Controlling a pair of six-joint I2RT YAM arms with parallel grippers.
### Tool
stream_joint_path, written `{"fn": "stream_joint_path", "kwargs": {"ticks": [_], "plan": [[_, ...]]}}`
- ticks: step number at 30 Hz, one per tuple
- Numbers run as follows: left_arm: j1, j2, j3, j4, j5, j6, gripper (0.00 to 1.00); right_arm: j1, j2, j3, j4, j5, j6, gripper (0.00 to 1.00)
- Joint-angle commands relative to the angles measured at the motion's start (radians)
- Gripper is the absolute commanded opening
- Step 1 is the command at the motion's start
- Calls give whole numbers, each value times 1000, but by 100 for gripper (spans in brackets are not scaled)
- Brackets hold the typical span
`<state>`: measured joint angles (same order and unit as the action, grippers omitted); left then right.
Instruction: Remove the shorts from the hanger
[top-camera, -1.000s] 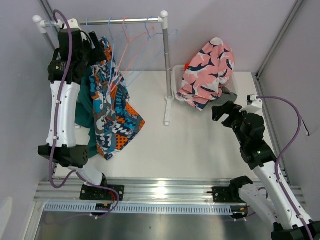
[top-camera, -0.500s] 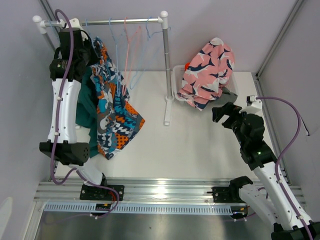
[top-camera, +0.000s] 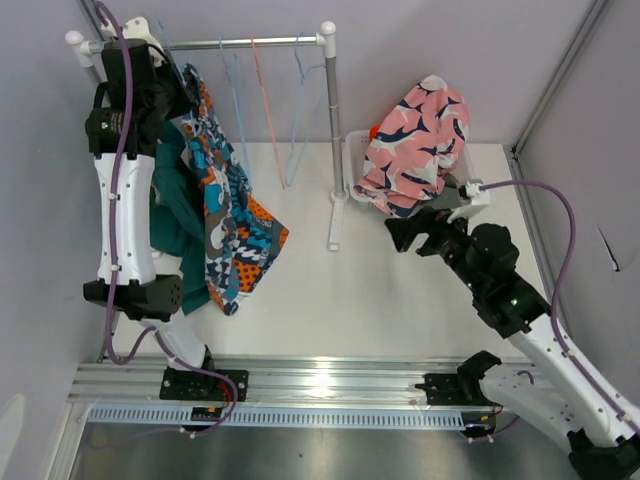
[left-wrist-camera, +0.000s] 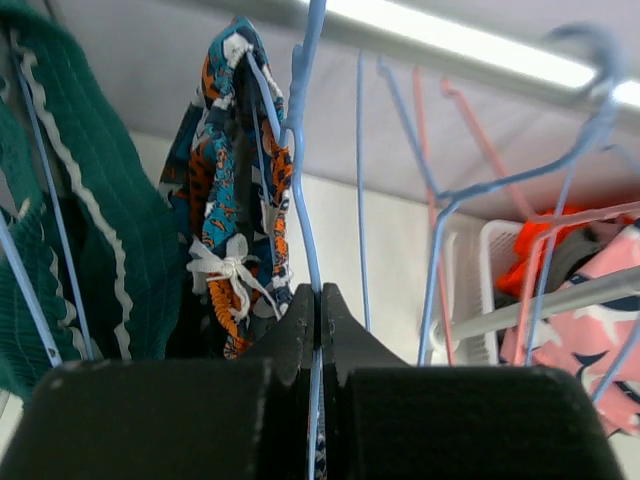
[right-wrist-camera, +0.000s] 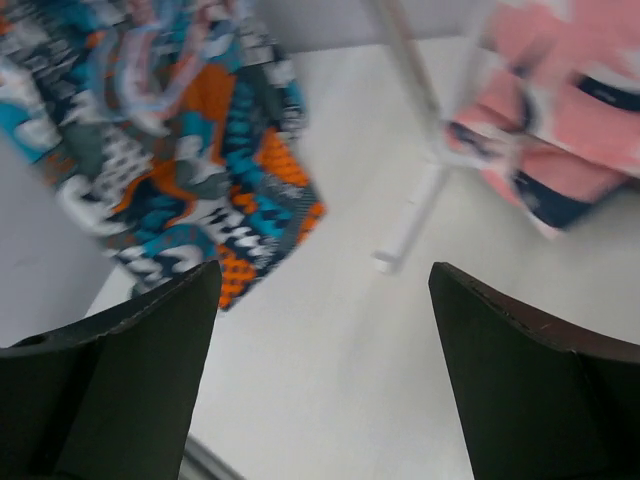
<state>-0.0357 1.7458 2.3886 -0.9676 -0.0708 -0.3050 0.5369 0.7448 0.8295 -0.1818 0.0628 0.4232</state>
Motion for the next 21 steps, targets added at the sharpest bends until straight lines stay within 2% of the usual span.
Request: {"fn": "stream_joint_path", "kwargs": {"ticks": [1, 3, 4, 6, 7, 14, 21], "plan": [[10, -38, 117, 18, 46, -5, 0, 255, 92, 175, 140, 26, -102, 93], [10, -58, 97, 35, 55, -22, 0, 392, 164, 270, 169, 92, -193, 98], [10, -69, 90, 36, 60, -32, 0, 517, 253, 301, 221, 176, -222, 99], [10, -80, 89, 37, 63, -43, 0, 637, 355, 403, 238, 248, -273, 99], [10, -89, 86, 36, 95, -51, 0, 664, 458, 478, 246, 265, -273, 99], [8, -146, 66, 32, 132, -66, 0, 759, 836, 707, 301, 290, -259, 99], [10, -275, -72, 69, 215, -89, 0, 744, 1113, 878, 352, 331, -290, 100]]}}
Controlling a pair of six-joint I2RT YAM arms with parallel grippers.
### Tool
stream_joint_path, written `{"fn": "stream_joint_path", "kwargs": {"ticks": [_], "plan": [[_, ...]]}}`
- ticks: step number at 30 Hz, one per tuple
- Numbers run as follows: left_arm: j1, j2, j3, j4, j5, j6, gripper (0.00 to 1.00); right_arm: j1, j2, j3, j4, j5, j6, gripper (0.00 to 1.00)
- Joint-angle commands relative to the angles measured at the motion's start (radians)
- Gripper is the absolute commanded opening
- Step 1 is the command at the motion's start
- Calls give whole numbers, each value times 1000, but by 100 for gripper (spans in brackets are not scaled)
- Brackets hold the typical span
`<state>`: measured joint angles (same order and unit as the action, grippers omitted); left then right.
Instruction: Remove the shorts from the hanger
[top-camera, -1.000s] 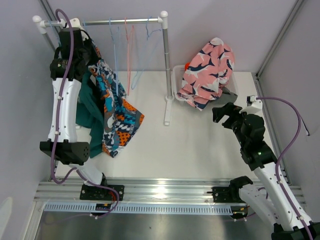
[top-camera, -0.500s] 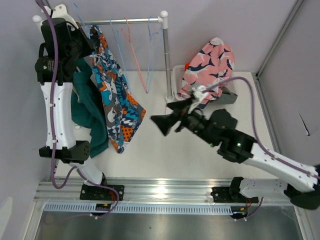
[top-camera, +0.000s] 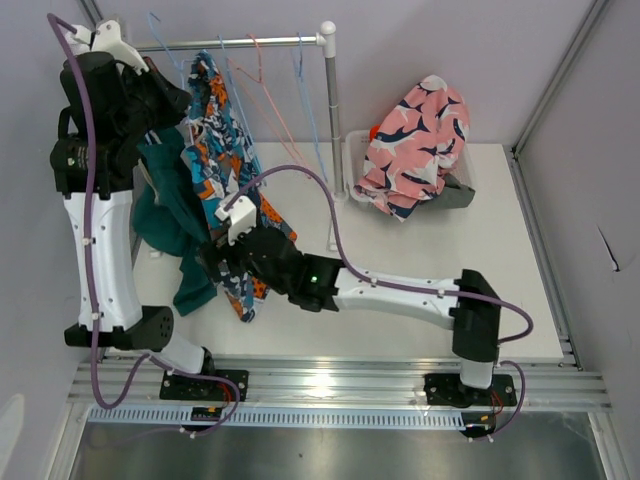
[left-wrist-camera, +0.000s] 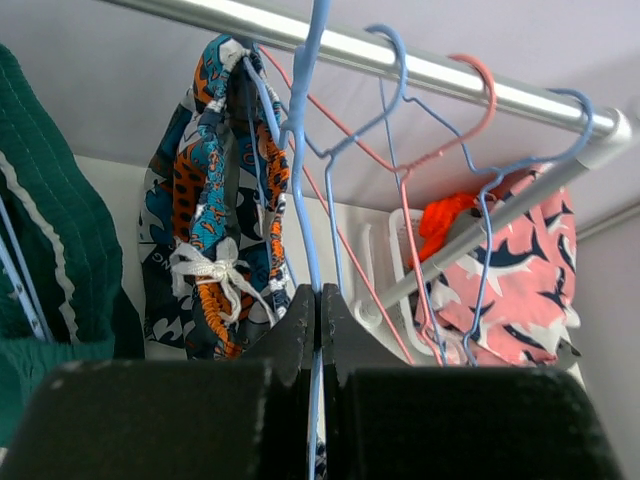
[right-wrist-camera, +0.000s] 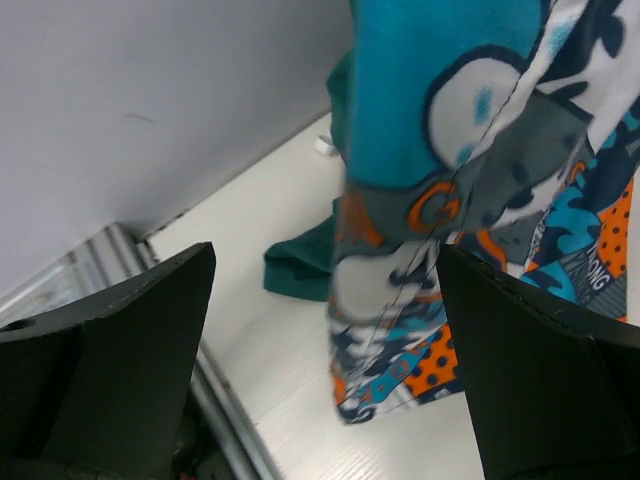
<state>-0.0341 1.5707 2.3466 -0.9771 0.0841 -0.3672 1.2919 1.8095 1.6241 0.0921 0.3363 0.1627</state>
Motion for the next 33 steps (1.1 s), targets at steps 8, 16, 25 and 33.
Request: {"fn": "stream_joint_path", "kwargs": {"ticks": [8, 16, 25, 33], "plan": [[8, -193, -109, 87, 83, -13, 0, -17, 123, 59, 129, 133, 10, 0], [23, -129, 19, 69, 29, 34, 0, 228, -91, -343, 130, 355, 99, 0], [31, -113, 4, 83, 23, 31, 0, 313, -119, -432, 58, 509, 189, 0], [31, -211, -81, 46, 78, 27, 0, 112, -29, -225, 158, 360, 22, 0]]}}
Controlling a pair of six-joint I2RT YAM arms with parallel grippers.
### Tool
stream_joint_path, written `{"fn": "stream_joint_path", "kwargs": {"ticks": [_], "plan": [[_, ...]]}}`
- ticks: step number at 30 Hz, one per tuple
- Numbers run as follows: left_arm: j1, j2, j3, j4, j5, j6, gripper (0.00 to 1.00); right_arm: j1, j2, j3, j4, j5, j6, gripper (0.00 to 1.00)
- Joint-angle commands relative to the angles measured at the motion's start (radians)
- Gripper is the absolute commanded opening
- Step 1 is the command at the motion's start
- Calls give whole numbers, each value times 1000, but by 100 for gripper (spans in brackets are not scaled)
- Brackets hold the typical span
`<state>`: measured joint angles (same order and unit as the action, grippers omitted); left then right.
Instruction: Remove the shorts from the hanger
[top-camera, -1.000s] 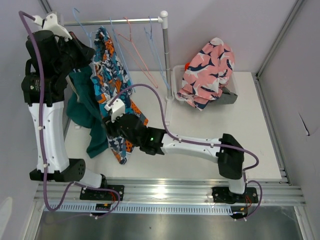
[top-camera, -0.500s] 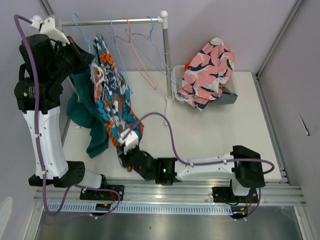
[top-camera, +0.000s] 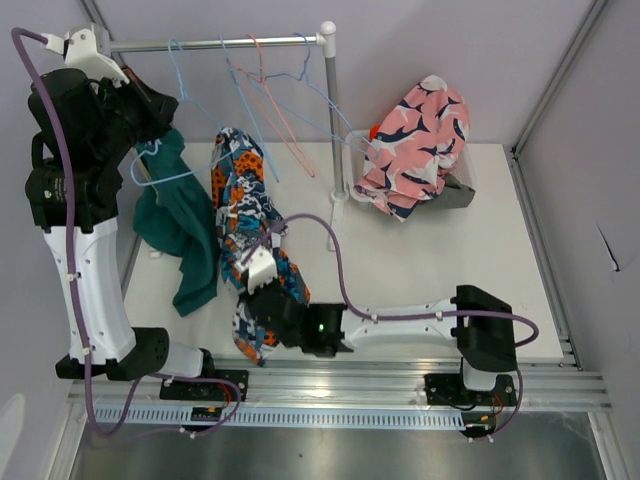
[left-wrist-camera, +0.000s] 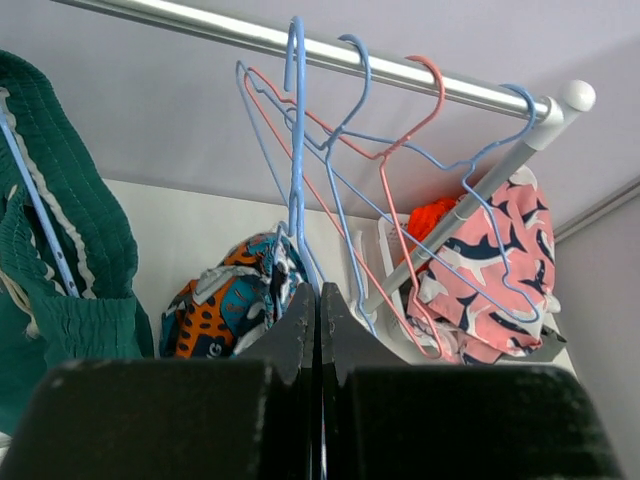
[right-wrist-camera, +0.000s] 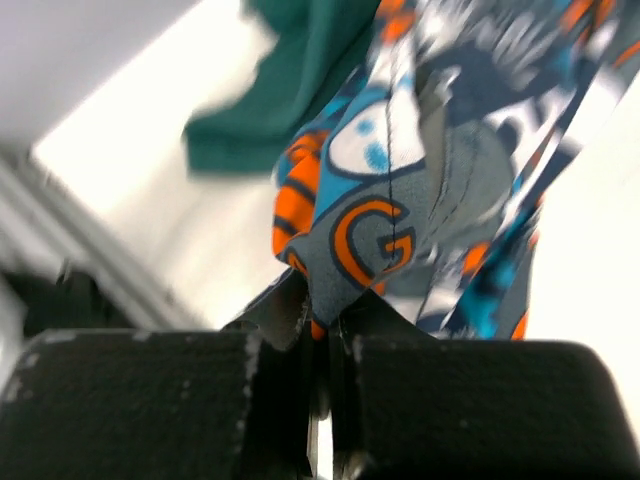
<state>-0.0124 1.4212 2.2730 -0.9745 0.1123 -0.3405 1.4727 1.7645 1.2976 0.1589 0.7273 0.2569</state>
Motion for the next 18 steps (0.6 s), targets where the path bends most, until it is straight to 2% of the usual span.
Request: {"fn": "stream_joint_path", "kwargs": {"ticks": [1, 3, 4, 6, 7, 9, 11, 12, 13, 14, 16, 17, 18], "plan": [[9, -92, -38, 54, 61, -18, 0, -92, 30, 174, 96, -45, -96, 0], [9, -210, -236, 121, 85, -37, 0, -164, 87, 268, 81, -87, -142, 0], [9, -249, -326, 143, 83, -57, 0, -188, 108, 378, 30, -103, -145, 0], [9, -306, -432, 175, 76, -66, 0, -242, 159, 481, -36, -143, -136, 0], [9, -333, -443, 177, 64, -71, 0, -250, 167, 536, -86, -144, -137, 0], [9, -332, -432, 154, 53, -57, 0, -235, 126, 517, -105, -144, -137, 0], [9, -312, -405, 125, 9, -28, 0, -203, 55, 349, -62, -123, -137, 0], [9, -306, -361, 105, -12, -20, 0, -155, -41, 265, -27, -97, -143, 0], [9, -297, -346, 100, -32, -5, 0, -128, -95, 174, 60, -27, -154, 0], [9, -292, -321, 99, -68, 1, 0, -102, -150, -18, 112, 19, -166, 0], [9, -262, -294, 89, -85, 15, 0, -48, -323, -191, 215, 165, -179, 0], [9, -249, -261, 82, -92, 18, 0, -42, -382, -310, 212, 216, -162, 0], [9, -239, -251, 76, -92, 18, 0, -43, -443, -354, 182, 265, -128, 0]]}}
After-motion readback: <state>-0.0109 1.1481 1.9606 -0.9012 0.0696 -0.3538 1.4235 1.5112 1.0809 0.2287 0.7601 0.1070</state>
